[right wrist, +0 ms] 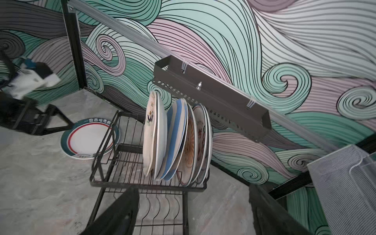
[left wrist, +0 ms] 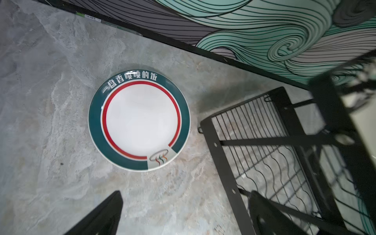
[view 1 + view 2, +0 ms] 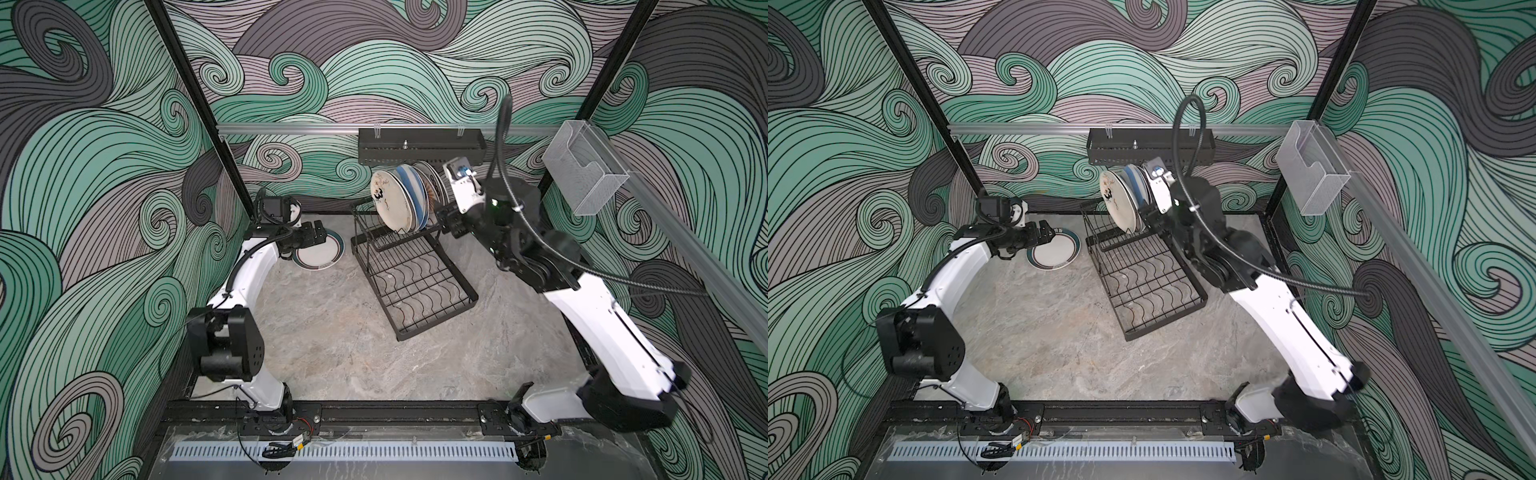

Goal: Load plates into a dish rack
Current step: Place the plate on the dish rack, then move the plate to the middle-left of the table.

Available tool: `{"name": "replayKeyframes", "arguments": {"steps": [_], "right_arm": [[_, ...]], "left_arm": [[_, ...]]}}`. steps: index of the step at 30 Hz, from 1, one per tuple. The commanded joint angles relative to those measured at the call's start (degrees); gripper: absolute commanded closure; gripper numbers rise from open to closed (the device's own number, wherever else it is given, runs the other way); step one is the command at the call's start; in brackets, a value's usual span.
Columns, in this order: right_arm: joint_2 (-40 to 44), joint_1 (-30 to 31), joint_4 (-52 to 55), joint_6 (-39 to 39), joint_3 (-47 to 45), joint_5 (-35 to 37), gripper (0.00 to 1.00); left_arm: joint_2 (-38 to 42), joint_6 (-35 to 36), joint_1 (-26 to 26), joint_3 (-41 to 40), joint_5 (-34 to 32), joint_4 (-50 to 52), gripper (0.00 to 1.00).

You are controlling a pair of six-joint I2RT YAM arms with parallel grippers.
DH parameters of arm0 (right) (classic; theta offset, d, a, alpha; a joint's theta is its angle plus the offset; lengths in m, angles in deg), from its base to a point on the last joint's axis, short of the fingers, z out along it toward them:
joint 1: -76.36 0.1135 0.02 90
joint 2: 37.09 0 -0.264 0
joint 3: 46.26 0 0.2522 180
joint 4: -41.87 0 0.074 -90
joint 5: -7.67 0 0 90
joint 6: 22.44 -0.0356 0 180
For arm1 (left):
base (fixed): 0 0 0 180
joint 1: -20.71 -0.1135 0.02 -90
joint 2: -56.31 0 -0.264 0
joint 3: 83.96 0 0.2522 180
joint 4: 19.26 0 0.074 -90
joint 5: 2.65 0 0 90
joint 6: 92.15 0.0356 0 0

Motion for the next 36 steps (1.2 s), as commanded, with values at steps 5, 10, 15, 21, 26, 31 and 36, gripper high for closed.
{"name": "replayKeyframes", "arguments": {"steps": [5, 10, 15, 21, 26, 31, 36], "right_arm": [[11.1, -1.0, -8.1, -15.7, -22.6, -15.6, 0.16], [17.1, -1.0, -12.9, -20.9, -33.7, -22.2, 0.16], [16.6, -1.0, -9.9, -19.8, -35.7, -23.4, 0.15], [16.2, -1.0, -10.2, -20.2, -37.9, -25.3, 0.14], [15.8, -1.0, -9.7, -20.1, -38.1, -28.1, 0.14], [17.3, -1.0, -10.7, -21.0, -39.6, -28.1, 0.14], [17.7, -1.0, -10.4, -21.1, -40.5, -28.4, 0.13]], "left_arm": [[-15.6, -2.4, 0.4, 12.7, 1.0, 1.8, 0.01], [-22.5, 0.5, 0.3, 17.0, -2.3, 4.9, 0.01], [-27.0, 0.7, 0.2, 21.1, -2.6, 10.9, 0.01], [-28.3, 0.9, 0.2, 19.4, -3.7, 13.1, 0.01], [-30.3, 2.1, 0.2, 20.5, -5.1, 16.3, 0.01], [-30.6, 2.7, 0.1, 20.5, -5.8, 14.4, 0.01], [-31.9, 2.4, -0.1, 22.6, -5.7, 15.6, 0.01]]}}
